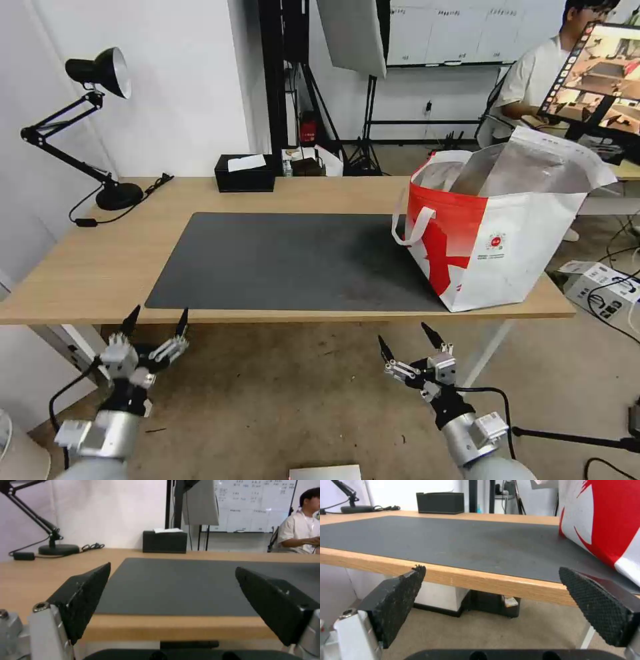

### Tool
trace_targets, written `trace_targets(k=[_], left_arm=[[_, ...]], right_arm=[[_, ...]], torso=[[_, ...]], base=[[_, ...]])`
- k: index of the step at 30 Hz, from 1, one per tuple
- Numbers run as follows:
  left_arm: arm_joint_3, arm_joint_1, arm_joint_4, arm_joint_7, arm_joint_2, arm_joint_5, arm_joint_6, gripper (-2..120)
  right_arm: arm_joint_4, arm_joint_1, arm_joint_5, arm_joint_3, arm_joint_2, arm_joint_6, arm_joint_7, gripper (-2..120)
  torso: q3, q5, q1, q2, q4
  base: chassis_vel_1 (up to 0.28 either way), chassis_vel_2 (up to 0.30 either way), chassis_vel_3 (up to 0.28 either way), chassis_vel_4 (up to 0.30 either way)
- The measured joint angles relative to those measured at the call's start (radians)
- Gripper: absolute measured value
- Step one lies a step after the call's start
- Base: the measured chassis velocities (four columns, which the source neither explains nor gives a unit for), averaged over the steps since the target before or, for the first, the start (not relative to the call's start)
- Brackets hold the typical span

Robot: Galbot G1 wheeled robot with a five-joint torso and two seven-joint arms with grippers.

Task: Pick up the trash from the table and place it into the takeout bag.

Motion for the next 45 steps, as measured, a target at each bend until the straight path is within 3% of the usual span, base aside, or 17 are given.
trace_targets(k=[16,45], left_arm=[[-0.003,0.085,-0.010,0.029,-0.063,0.043,-0.045,100],[-0.009,0.081,-0.027,0.031,-0.061,0.038,-0.043,100]], right_arm=[[0.000,0.000,0.000,0.000,0.000,0.000,0.000,100],[0.000,0.000,0.000,0.000,0.000,0.000,0.000,100]], torso=[[0.000,0.0000,0.000,0.000,-0.0001],[0.000,0.0000,0.000,0.000,0.0000]], base=[[0.000,0.000,0.000,0.000],[0.000,0.000,0.000,0.000]])
